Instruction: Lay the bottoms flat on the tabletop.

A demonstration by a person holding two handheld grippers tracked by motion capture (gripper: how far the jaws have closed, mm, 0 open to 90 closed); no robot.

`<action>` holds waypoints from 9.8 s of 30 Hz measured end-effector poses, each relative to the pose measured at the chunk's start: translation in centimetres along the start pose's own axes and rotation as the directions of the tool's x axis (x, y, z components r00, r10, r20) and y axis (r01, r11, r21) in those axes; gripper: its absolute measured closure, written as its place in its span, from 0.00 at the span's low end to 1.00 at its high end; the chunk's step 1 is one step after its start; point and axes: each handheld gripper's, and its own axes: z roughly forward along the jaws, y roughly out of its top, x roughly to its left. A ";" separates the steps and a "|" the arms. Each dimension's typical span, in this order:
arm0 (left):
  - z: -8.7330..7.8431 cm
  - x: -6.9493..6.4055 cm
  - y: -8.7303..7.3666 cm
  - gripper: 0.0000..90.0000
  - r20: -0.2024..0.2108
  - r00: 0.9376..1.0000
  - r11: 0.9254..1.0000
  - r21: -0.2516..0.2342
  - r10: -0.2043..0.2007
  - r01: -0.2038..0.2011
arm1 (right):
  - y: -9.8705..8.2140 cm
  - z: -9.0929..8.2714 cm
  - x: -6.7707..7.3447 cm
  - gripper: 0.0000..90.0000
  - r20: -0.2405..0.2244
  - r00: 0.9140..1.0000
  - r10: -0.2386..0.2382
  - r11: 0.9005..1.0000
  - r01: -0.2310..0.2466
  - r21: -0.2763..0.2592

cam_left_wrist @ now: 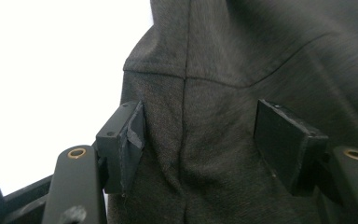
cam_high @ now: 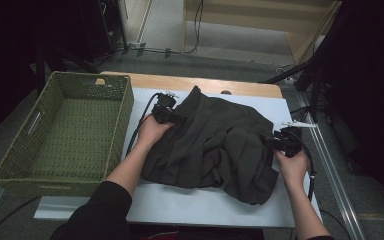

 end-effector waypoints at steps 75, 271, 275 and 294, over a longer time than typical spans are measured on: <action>-8.4 -4.4 -2.1 0.43 0.228 0.972 0.994 -0.076 -0.054 0.073 | -0.3 -4.7 -2.8 0.52 -0.047 0.995 -0.089 0.996 0.089 -0.010; -11.5 -5.1 -4.1 0.43 0.205 0.978 0.985 -0.162 -0.024 0.058 | 1.7 1.6 23.1 0.93 -0.287 0.892 -0.348 0.937 0.332 -0.104; -11.5 -5.2 -4.0 0.43 0.191 0.981 0.985 -0.166 -0.014 0.047 | 0.8 2.3 23.8 0.93 -0.305 0.884 -0.354 0.935 0.345 -0.086; -8.6 -5.2 -2.6 0.43 0.167 0.985 0.989 -0.136 -0.037 0.060 | -0.7 2.3 24.7 0.91 -0.331 0.870 -0.366 0.930 0.353 -0.101</action>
